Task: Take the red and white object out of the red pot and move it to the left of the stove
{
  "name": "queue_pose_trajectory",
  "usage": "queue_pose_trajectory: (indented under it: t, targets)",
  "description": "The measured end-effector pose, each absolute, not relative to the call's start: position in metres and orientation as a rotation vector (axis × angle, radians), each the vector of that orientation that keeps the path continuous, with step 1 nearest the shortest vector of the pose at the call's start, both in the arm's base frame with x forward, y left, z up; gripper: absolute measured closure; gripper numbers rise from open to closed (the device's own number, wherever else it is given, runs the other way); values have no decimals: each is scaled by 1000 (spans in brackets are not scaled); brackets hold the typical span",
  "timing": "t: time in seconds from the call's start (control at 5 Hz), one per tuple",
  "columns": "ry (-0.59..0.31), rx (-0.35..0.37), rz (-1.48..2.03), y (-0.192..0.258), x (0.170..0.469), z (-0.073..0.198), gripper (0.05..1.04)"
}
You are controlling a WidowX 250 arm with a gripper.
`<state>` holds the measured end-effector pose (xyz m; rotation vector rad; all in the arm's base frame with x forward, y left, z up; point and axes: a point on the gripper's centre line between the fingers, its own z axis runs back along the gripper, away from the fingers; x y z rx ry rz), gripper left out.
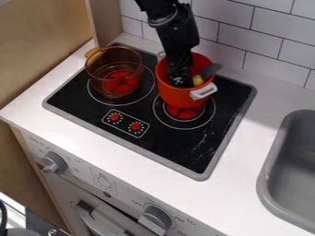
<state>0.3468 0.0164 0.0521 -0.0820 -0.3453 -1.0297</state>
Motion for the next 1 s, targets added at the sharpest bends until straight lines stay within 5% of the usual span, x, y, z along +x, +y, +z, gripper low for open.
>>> queue_pose_trajectory:
  t: [0.4,0.8,1.0]
  targets:
    - [-355,-75,-1005,13,345,51,121]
    - [-301,-117,-980,8,333,43,526]
    - [-295,-132,-979,7,333,46,526]
